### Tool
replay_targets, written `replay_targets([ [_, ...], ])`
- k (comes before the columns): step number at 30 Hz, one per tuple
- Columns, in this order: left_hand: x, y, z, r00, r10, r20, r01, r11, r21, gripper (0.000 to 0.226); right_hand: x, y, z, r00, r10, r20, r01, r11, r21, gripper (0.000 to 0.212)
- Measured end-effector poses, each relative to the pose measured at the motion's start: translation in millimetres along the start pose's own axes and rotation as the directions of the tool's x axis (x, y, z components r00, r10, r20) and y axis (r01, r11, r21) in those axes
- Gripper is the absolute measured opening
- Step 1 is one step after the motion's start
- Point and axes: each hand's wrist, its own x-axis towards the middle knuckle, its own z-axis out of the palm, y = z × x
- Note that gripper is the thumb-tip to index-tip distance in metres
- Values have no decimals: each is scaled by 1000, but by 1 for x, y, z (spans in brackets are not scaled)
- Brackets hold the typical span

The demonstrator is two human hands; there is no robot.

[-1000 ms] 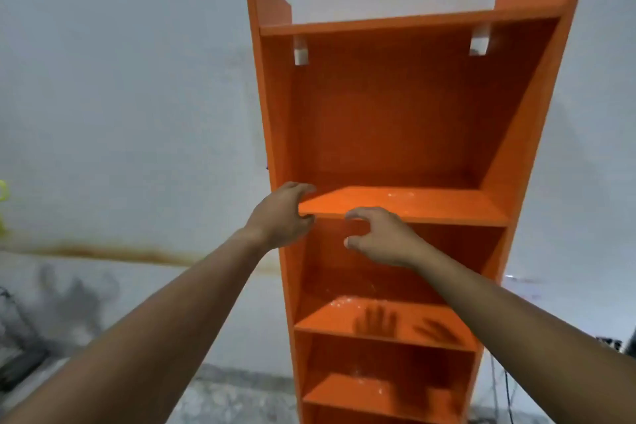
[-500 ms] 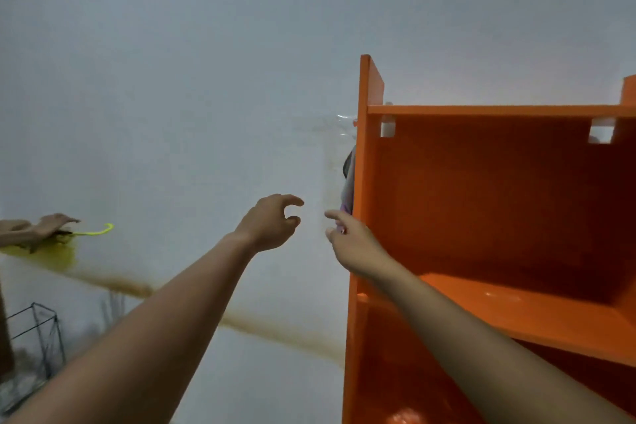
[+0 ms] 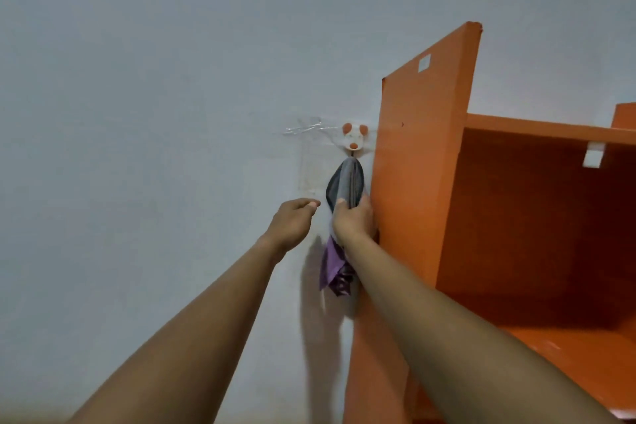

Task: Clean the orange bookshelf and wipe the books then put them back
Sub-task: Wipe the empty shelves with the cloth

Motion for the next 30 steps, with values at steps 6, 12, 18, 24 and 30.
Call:
replay_targets([
  [6, 11, -4, 8, 998, 0, 59, 11, 982, -189, 37, 28, -5, 10, 998, -12, 64, 9, 998, 59, 13],
  [12, -10, 13, -10, 999, 13, 49, 12, 879, -477, 27, -11, -34, -3, 952, -303, 36, 293, 940, 173, 14],
  [18, -79, 5, -22, 981, 14, 195, 87, 863, -498, 29, -92, -27, -74, 817, -535, 217, 553, 832, -32, 21],
  [24, -144, 17, 2, 903, 27, 430, 150, 916, -373, 24, -140, -1, -165, 677, -643, 358, 716, 688, -118, 38],
  [30, -182, 69, 87, 870, 50, 491, 121, 943, -311, 16, -116, 30, -275, 663, -610, 433, 692, 720, -45, 32],
])
